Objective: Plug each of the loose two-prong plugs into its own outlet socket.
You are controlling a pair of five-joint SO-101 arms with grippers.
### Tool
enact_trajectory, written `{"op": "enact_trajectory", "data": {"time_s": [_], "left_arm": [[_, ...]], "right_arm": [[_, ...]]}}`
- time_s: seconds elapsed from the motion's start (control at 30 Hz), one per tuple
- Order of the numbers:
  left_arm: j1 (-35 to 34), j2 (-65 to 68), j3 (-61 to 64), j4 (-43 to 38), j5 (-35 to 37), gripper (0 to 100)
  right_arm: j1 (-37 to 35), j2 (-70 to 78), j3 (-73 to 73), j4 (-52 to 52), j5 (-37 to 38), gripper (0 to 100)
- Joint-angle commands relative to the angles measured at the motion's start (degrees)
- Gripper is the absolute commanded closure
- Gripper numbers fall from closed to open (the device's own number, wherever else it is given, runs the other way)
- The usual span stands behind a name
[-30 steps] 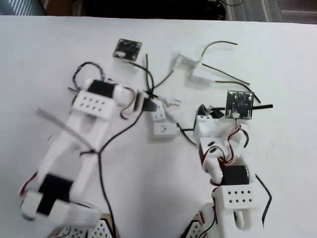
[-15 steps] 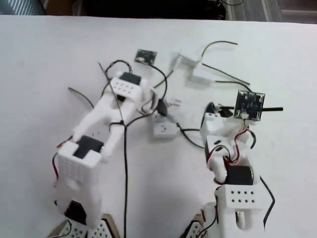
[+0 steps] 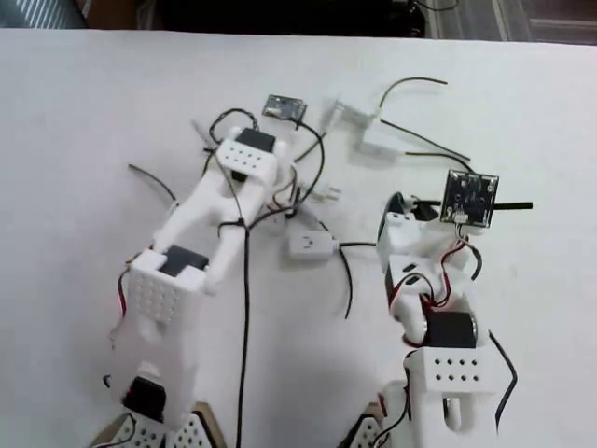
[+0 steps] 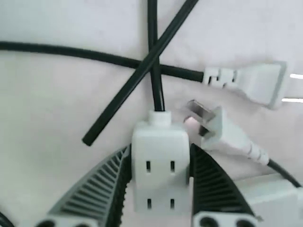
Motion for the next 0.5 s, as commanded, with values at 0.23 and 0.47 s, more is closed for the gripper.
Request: {"op": "enact_trajectory", "data": {"time_s": [0.23, 0.47], "left_arm": [[-1.45, -1.63, -1.85, 8.09, -23.21, 91], [-3.12, -4.09, -2.11, 7.65, -38.95, 88]], "right_arm": [[0.57, 0.22, -0.35, -1.01, -0.35, 98.1], [0.40, 0.22, -0.35, -1.01, -0.09, 98.1]]}}
